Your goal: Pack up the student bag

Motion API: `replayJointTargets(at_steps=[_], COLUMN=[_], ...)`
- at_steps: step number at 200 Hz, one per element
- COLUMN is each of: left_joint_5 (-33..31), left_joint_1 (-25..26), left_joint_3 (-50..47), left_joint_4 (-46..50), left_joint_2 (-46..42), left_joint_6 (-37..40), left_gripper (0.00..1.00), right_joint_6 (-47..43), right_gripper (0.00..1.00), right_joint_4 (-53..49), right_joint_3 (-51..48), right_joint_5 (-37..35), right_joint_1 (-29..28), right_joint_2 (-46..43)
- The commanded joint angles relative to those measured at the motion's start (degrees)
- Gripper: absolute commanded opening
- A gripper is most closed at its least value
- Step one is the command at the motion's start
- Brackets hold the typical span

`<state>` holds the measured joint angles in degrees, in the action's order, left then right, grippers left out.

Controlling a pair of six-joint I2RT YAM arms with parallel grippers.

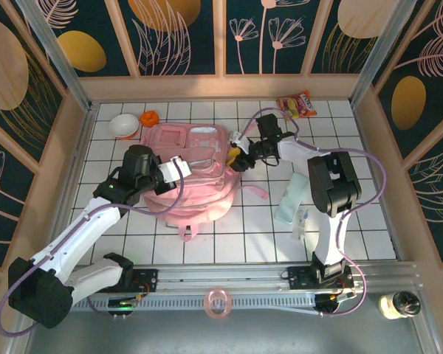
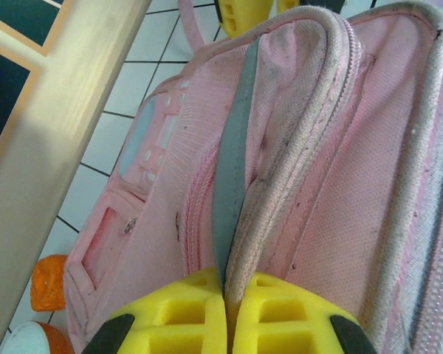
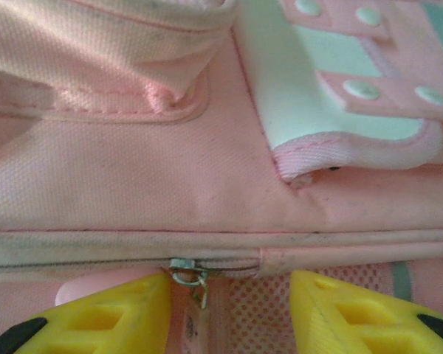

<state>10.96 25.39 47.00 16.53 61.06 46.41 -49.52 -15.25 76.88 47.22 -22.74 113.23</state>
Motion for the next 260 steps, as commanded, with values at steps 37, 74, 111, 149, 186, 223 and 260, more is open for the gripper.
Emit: replayJointTargets(at_steps=[37,74,111,149,186,223,260], left_joint_5=[3.54,-2.03,-5.02,-7.07,-12.00,-14.82,-11.10], left_joint_1=[-0.27,-0.25,-0.25,-0.20,-0.17,-0.14,0.02], left_joint_3=[2.39,2.65,2.48,2.52,2.74,3.00,4.50], left_joint_4=[-11.63,-12.39,-12.64,-11.88,-11.81,-12.49,-13.93], left_joint_2=[-1.23,0.51,1.19,2.20,4.10,4.94,6.13], left_joint_6=[-2.85,-5.67,-5.51,-4.41,-4.69,-6.76,-15.54], left_gripper=[0.00,0.00,0.00,0.00,0.00,0.00,0.00], right_joint_6=[-2.05,4.53,10.35,16.33,22.07,24.21,31.48], right_gripper=[0.27,0.00,0.00,0.00,0.00,0.00,0.00], right_joint_4=[-16.93,-15.56,-16.41,-22.72,-28.22,-30.91,-27.58], right_joint_3=[8.03,5.81,5.35,8.81,10.49,10.07,7.18], right_joint_5=[7.96,10.79,12.60,11.22,12.96,16.25,18.57], right_joint_1=[-0.94,-0.74,-0.77,-0.81,-0.72,-0.65,-1.41], right_joint_2=[5.87,1.13,-2.56,-2.48,-3.19,-5.16,-8.42])
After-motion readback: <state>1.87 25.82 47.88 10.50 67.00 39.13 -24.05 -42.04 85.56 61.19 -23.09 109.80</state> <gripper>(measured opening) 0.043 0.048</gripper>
